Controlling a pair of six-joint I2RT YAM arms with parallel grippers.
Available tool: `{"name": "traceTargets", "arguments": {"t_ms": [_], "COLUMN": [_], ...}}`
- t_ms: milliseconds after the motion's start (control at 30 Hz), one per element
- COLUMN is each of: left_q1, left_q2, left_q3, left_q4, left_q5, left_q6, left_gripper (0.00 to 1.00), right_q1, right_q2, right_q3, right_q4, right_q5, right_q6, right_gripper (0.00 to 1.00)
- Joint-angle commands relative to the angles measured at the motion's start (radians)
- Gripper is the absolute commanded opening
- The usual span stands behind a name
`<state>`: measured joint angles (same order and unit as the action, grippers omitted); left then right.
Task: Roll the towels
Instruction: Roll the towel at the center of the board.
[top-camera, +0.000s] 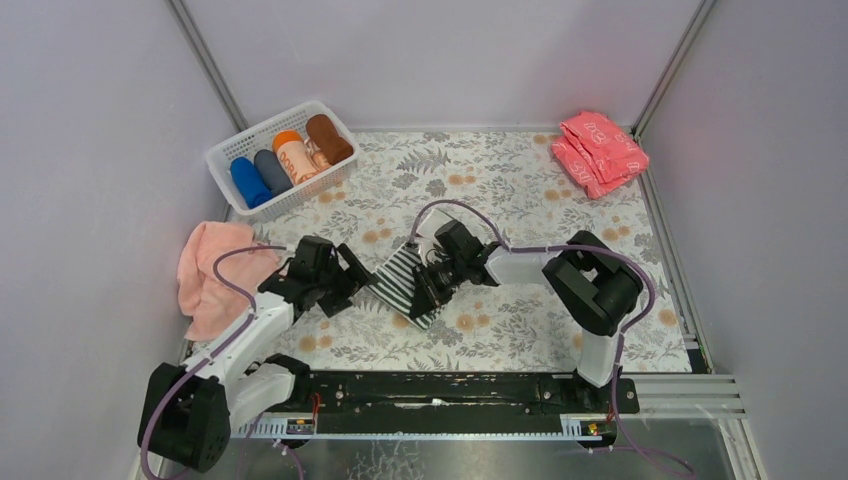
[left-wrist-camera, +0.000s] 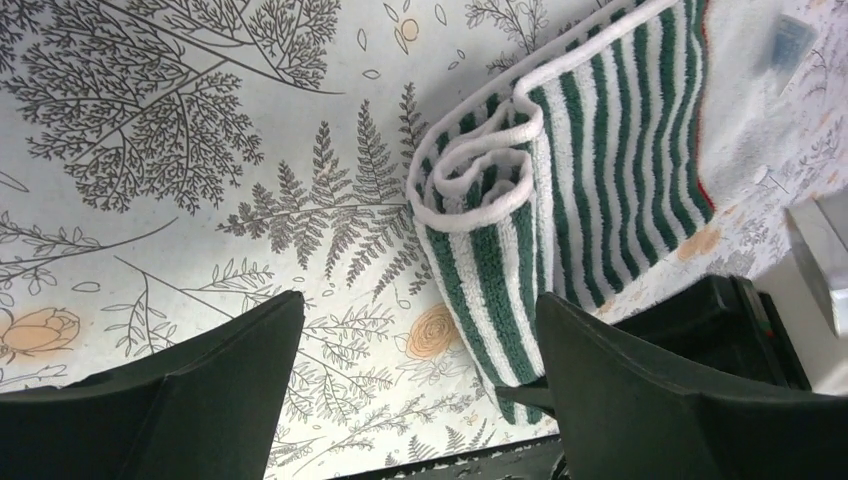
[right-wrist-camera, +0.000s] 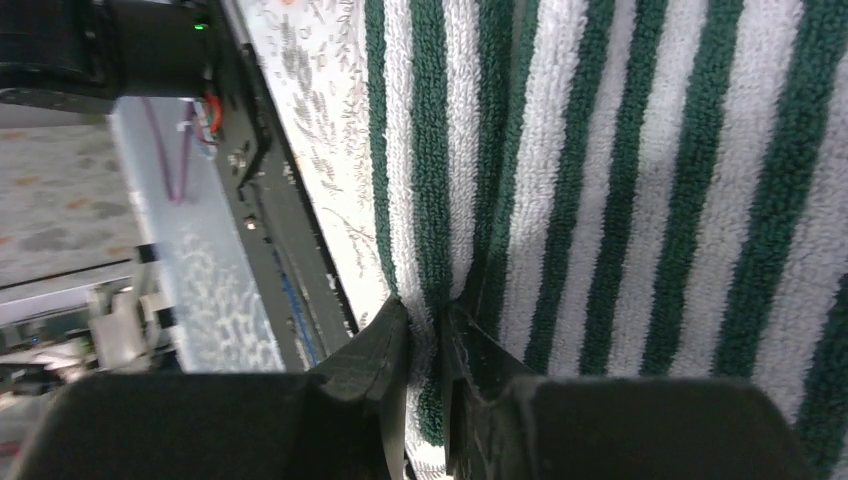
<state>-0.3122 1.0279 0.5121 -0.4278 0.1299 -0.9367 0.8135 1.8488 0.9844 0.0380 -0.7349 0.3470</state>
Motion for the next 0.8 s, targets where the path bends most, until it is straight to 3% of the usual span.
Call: {"name": "traceTargets", "arguments": {"t_ms": [0, 167, 433, 533, 633, 767], "left_q1": [0.006, 0.005, 0.004, 0.003, 0.002, 0.003], "left_q2": [-0.050, -0.062, 0.114, 0.181, 0.240, 0.288], "left_q3": [-0.014, -0.042, -0.016, 0.012, 0.017, 0.001], "left_q4": [-0.049, 0.021, 0.161, 0.184, 0.192, 0.218], "left_q5": [0.060, 0.115, 0.118, 0.088, 0.072, 0.069], "left_q6": [-0.006, -0.029, -0.039, -0.030, -0.021, -0.025], "left_gripper": [0.86, 0.88, 0.85, 0.81, 0.71, 0.57], "right_q1": [-0.037, -0.076, -0.102, -0.102, -0.102, -0.092], "right_q2": [0.056, 0.124, 0.205, 0.203, 0.165, 0.059], "right_q3": [-0.046, -0.082, -0.082, -0.066, -0.046, -0.013], "right_q4": [0.266, 0.389, 0.444, 0.392, 0.263, 0.092], "right_q5": [-0.238, -0.296, -0.319, -0.296, -0.242, -0.117], "right_q6": [0.195, 0.310, 0.376, 0.346, 0.272, 0.160], "right_gripper": [0.06, 0.06, 0.07, 0.08, 0.13, 0.25]}}
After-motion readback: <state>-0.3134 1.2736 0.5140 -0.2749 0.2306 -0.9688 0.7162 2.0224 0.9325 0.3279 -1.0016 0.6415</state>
